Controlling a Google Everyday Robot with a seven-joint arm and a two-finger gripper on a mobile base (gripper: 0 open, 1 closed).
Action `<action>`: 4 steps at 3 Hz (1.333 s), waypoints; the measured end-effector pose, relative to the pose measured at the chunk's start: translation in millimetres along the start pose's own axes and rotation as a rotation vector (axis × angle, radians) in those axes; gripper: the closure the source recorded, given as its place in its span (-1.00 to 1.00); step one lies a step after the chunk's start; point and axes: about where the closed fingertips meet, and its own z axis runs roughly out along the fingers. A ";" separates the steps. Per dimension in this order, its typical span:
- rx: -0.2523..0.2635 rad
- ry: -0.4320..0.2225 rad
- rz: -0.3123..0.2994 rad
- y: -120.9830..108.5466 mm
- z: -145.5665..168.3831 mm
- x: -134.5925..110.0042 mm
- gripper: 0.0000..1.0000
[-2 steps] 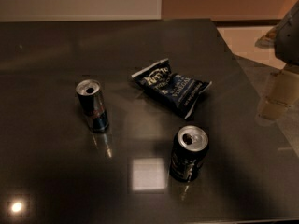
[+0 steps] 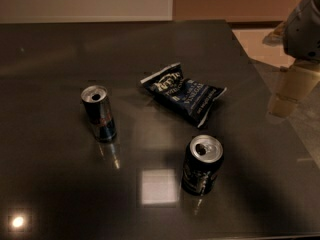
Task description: Move blue chip bag near pepsi can
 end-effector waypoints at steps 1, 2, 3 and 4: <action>-0.045 -0.041 -0.045 -24.1 19.6 -11.8 -1.00; -0.099 -0.078 -0.086 -41.4 48.7 -26.9 -1.00; -0.147 -0.105 -0.102 -52.8 82.1 -35.5 -1.00; -0.195 -0.128 -0.101 -62.7 113.5 -42.0 -1.00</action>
Offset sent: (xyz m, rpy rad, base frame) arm 0.0838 0.0401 -0.0566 0.1012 0.1375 0.1933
